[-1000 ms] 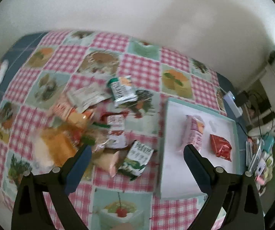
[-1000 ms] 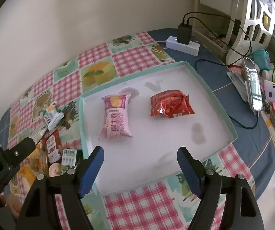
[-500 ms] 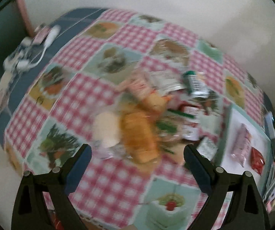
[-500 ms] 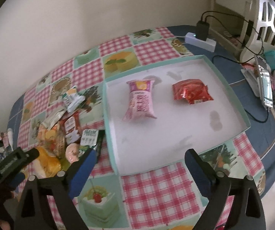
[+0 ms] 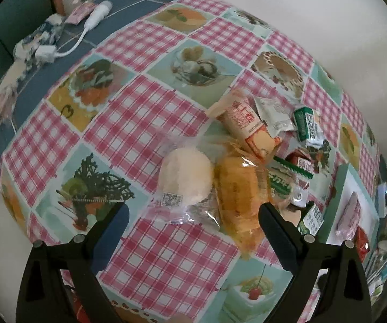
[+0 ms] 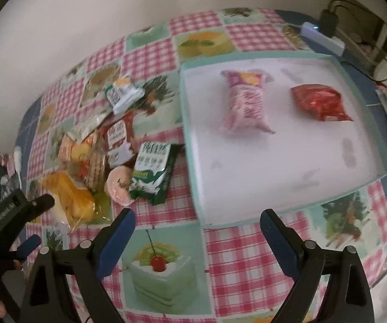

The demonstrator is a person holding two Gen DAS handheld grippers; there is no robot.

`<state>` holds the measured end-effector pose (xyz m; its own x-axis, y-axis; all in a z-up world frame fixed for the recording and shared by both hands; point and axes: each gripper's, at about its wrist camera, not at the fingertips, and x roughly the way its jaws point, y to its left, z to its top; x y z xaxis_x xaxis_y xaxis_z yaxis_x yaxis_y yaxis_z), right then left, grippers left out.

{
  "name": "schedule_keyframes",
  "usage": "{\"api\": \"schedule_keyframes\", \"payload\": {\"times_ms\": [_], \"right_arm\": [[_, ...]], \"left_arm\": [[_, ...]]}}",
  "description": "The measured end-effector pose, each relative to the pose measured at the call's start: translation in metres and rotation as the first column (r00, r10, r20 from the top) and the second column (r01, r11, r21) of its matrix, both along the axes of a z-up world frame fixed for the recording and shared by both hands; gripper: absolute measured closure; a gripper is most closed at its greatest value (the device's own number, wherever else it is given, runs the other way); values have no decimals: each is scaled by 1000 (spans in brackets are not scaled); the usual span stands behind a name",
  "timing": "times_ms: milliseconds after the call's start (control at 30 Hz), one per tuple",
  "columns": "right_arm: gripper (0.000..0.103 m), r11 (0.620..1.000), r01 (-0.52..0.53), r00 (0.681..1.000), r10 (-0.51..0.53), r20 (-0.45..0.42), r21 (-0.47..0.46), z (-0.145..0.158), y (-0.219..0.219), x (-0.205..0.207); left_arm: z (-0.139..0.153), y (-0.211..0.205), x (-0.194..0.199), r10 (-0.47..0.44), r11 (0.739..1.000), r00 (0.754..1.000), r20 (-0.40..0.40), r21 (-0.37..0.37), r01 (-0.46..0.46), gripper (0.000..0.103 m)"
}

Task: Organize snacks
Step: 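Withdraw both tools from the tray back toward the snack pile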

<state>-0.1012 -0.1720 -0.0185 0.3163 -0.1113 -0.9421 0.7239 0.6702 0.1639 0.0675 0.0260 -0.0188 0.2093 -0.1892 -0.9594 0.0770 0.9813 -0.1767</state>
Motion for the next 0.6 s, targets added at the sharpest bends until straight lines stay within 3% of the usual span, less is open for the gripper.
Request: {"api": "schedule_keyframes", "payload": {"times_ms": [67,267,600], "right_arm": [[0,1000,-21,1000,21,-14,9,-6,4,9],[0,998,-49,999,50,-22,28,-18,15,28],[0,999,4,999,-5,-35,-40,-20,11,39]], "left_arm": [[-1,4,2,19,1000,1000,-3,-14,-19,6],[-1,6,5,27,998,1000,12,-49,-26,6],[-9,-26,2,-101,995,995,18,-15,102,6]]}}
